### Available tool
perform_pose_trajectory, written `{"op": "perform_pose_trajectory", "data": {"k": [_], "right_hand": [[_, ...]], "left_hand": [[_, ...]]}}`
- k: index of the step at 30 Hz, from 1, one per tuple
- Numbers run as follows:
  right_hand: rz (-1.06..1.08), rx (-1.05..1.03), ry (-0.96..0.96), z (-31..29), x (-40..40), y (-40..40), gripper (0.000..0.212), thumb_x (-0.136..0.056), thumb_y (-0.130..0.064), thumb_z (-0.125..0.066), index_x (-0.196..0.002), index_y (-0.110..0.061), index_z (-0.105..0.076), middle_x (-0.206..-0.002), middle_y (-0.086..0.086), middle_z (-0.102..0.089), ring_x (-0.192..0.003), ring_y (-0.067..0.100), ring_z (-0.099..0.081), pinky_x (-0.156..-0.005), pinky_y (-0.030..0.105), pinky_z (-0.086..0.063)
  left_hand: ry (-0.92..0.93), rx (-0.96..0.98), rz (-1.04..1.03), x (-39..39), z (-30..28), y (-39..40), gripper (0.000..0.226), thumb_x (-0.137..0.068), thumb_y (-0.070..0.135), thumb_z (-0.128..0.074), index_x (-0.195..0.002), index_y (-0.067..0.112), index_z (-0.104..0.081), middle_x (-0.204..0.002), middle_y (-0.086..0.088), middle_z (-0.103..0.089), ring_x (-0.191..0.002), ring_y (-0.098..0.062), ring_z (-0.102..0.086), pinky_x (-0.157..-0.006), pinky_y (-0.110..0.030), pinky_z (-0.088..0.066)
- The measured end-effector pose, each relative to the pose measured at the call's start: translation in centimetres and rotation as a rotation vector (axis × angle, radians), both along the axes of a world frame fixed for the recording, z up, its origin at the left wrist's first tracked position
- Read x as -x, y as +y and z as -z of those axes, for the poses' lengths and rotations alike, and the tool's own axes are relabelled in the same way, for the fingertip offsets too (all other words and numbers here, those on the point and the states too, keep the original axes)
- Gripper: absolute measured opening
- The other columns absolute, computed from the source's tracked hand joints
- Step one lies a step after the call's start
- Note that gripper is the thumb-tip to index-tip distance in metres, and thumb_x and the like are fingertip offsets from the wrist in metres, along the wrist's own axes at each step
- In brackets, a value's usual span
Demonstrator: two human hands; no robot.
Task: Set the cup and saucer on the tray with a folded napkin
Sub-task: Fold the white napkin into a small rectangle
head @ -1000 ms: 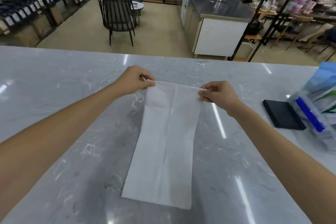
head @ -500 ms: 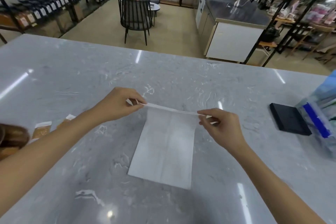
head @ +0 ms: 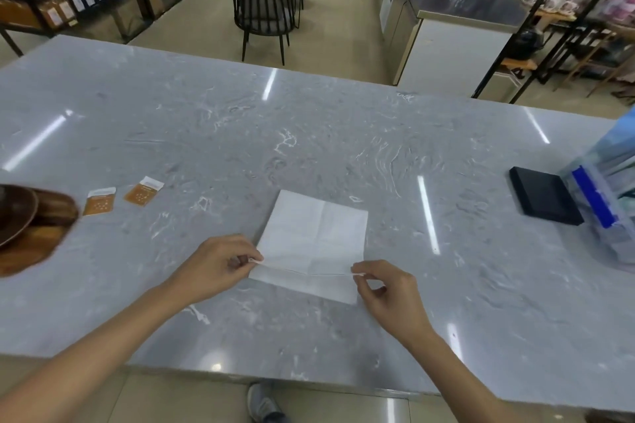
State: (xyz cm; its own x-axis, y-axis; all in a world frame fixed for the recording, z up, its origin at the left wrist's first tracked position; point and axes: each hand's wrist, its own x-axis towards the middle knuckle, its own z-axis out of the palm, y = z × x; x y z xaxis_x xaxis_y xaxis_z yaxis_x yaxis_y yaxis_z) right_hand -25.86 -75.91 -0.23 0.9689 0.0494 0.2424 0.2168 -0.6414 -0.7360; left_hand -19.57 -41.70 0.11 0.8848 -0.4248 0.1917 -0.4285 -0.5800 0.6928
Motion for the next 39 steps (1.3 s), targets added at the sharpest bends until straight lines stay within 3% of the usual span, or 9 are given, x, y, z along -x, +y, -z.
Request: {"op": "perform_pose_trajectory", "data": {"k": [8,19,22,26,28,30,32,35,39], "right_hand": [[-0.08,0.155,-0.023,2.8,2.2,0.1,0.021,-0.081,0.004,-0.075,-0.096,-0.01,-0.08,-0.105,0.002,-0.077,-0.094,0.013,-0.074,-0.077,0.029,-0.062],[-0.02,0.208,-0.027,3.6,2.9,0.4,0.019,-0.083,-0.001,-0.078,-0.1,-0.009,-0.081,-0.109,0.003,-0.076,-0.089,0.02,-0.072,-0.072,0.035,-0.063],[-0.008,0.228,0.001,3.6,3.3,0.6,0.015,-0.084,-0.011,-0.08,-0.099,-0.013,-0.082,-0.111,0.002,-0.074,-0.092,0.018,-0.071,-0.075,0.03,-0.061],[0.096,0.262,0.005,2.8,1.5,1.8,0.014,-0.093,-0.027,-0.069,-0.101,-0.022,-0.079,-0.118,-0.001,-0.068,-0.097,0.012,-0.068,-0.071,0.027,-0.059],[0.129,0.308,-0.036,2.3,-1.1,2.9,0.025,-0.096,-0.028,-0.063,-0.118,-0.02,-0.074,-0.132,0.003,-0.065,-0.116,0.021,-0.063,-0.079,0.036,-0.062],[0.12,0.371,-0.024,1.9,-4.4,4.4,0.039,-0.1,-0.031,-0.056,-0.137,-0.017,-0.063,-0.15,0.007,-0.054,-0.134,0.028,-0.052,-0.099,0.043,-0.054],[0.065,0.438,0.046,2.1,-7.6,5.7,0.05,-0.104,-0.034,-0.046,-0.15,-0.013,-0.047,-0.162,0.01,-0.038,-0.147,0.03,-0.038,-0.117,0.044,-0.037],[0.012,0.53,0.168,3.7,-11.0,6.2,0.058,-0.108,-0.04,-0.031,-0.159,-0.013,-0.025,-0.17,0.005,-0.015,-0.157,0.024,-0.014,-0.126,0.041,-0.014],[0.064,0.613,0.264,5.7,-12.0,3.3,0.068,-0.105,-0.055,-0.018,-0.163,-0.022,-0.004,-0.17,-0.008,0.002,-0.158,0.014,0.001,-0.128,0.042,-0.002]], "left_hand": [[0.008,-0.104,-0.015,1.6,2.2,-0.2,0.015,-0.086,0.007,-0.076,-0.095,0.019,-0.08,-0.094,0.01,-0.07,-0.078,-0.002,-0.069,-0.074,-0.024,-0.059],[-0.035,-0.177,0.025,2.1,1.9,-0.5,0.016,-0.085,0.005,-0.076,-0.098,0.012,-0.082,-0.098,0.006,-0.072,-0.083,-0.002,-0.065,-0.081,-0.015,-0.053],[-0.051,-0.233,0.027,2.2,1.5,-0.4,0.011,-0.088,0.019,-0.073,-0.093,0.017,-0.082,-0.097,0.01,-0.071,-0.091,-0.005,-0.063,-0.075,-0.027,-0.058],[-0.148,-0.294,-0.024,0.6,1.0,-1.7,0.035,-0.092,0.04,-0.053,-0.079,0.019,-0.077,-0.096,0.012,-0.069,-0.098,-0.007,-0.057,-0.062,-0.031,-0.057],[-0.194,-0.285,-0.041,-1.3,0.9,-3.6,0.03,-0.094,0.038,-0.053,-0.096,0.021,-0.078,-0.108,0.009,-0.07,-0.107,-0.012,-0.059,-0.07,-0.033,-0.059],[-0.167,-0.351,-0.027,-4.0,1.2,-6.0,0.036,-0.099,0.036,-0.051,-0.125,0.021,-0.07,-0.135,0.004,-0.063,-0.13,-0.017,-0.051,-0.095,-0.036,-0.055],[-0.104,-0.475,0.016,-6.8,2.0,-8.5,0.049,-0.104,0.039,-0.04,-0.148,0.017,-0.049,-0.158,-0.001,-0.042,-0.15,-0.02,-0.029,-0.119,-0.036,-0.032],[-0.058,-0.64,0.043,-10.1,3.5,-10.5,0.061,-0.106,0.043,-0.026,-0.159,0.013,-0.021,-0.168,-0.004,-0.018,-0.156,-0.022,-0.008,-0.126,-0.039,-0.009],[-0.019,-0.667,-0.06,-11.4,5.6,-9.4,0.068,-0.104,0.053,-0.016,-0.161,0.018,-0.003,-0.17,0.005,-0.001,-0.156,-0.014,0.001,-0.126,-0.037,-0.002]]}}
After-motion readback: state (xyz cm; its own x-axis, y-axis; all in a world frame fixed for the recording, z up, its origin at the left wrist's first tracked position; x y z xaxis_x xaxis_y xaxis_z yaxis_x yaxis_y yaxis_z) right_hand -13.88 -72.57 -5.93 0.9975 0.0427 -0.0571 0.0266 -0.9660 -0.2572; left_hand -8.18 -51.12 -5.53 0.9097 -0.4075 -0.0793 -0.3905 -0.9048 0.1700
